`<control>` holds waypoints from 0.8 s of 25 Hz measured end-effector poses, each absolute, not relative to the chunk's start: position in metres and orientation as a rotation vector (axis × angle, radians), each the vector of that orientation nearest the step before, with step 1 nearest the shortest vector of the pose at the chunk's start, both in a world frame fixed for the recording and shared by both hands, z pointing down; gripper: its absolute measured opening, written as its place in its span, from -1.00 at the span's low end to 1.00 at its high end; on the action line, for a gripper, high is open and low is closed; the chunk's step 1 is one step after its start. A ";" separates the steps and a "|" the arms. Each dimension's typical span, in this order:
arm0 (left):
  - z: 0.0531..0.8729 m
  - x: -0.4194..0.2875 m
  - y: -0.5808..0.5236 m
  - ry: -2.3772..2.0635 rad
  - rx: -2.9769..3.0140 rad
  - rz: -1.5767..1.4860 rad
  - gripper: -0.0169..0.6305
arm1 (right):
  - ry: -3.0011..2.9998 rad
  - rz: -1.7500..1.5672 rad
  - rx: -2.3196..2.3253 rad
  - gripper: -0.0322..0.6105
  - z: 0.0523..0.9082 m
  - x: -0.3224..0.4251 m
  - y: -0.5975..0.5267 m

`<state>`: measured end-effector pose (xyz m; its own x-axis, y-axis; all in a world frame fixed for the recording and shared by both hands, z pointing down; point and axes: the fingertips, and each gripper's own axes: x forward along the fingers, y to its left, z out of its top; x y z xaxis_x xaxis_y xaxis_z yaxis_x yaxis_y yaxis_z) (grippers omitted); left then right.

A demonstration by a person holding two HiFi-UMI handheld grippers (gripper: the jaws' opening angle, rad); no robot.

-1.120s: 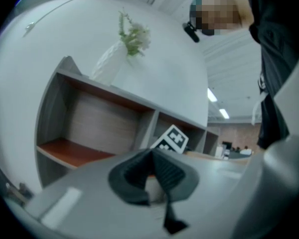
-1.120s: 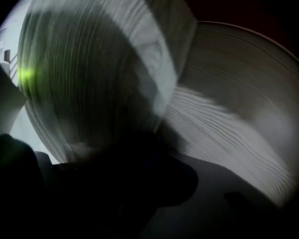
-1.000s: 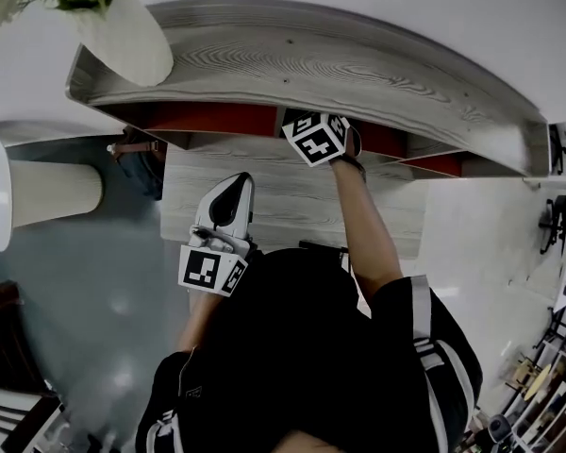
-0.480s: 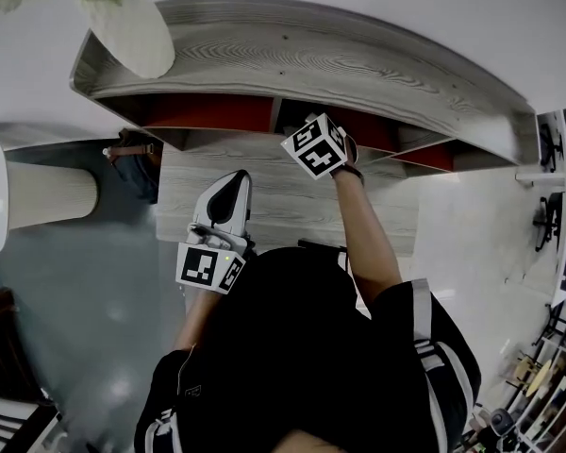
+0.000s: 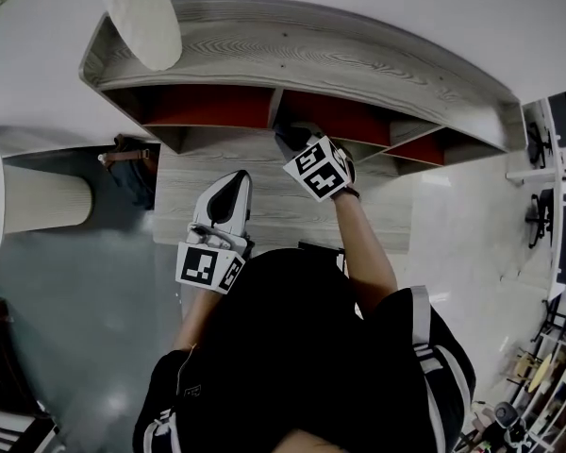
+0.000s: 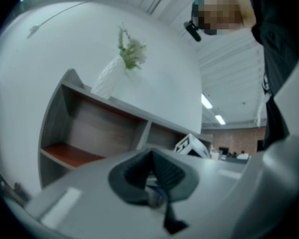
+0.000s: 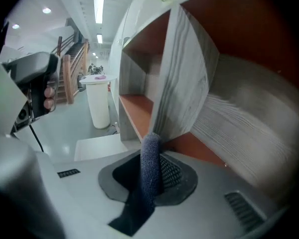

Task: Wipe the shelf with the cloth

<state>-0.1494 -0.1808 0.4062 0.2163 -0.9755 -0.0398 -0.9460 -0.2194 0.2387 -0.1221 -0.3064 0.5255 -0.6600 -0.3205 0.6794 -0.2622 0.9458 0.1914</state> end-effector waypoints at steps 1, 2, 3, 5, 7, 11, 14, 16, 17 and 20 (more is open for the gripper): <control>0.406 -0.150 -0.178 -1.850 2.320 -0.276 -0.93 | -2.326 -0.099 0.425 -0.73 0.525 -0.119 -0.300; 0.406 -0.152 -0.175 -1.850 2.319 -0.282 -0.93 | -2.332 -0.096 0.445 -0.73 0.524 -0.116 -0.293; 0.406 -0.154 -0.171 -1.850 2.316 -0.287 -0.93 | -2.343 -0.090 0.466 -0.73 0.523 -0.114 -0.286; 0.410 -0.160 -0.164 -1.846 2.304 -0.299 -0.93 | -2.376 -0.076 0.518 -0.73 0.518 -0.111 -0.272; 0.414 -0.164 -0.157 -1.832 2.296 -0.308 -0.93 | -2.412 -0.057 0.582 -0.73 0.513 -0.108 -0.258; 0.422 -0.171 -0.141 -1.780 2.296 -0.322 -0.93 | -2.470 0.030 0.711 -0.73 0.505 -0.099 -0.231; 0.428 -0.173 -0.131 -1.723 2.312 -0.325 -0.93 | -2.519 0.109 0.833 -0.73 0.495 -0.091 -0.217; 0.430 -0.173 -0.127 -1.688 2.336 -0.314 -0.93 | -2.554 0.166 0.920 -0.73 0.486 -0.084 -0.210; 0.431 -0.172 -0.124 -1.673 2.350 -0.308 -0.93 | -2.570 0.190 0.959 -0.73 0.481 -0.081 -0.206; 0.429 -0.169 -0.118 -1.641 2.388 -0.294 -0.93 | -2.599 0.233 1.057 -0.73 0.469 -0.066 -0.191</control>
<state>-0.1686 -0.1178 0.4294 0.3528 -0.9350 -0.0356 -0.8891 -0.3468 0.2987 -0.0663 -0.1909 0.4692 -0.6731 -0.6482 0.3561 -0.7011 0.7125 -0.0283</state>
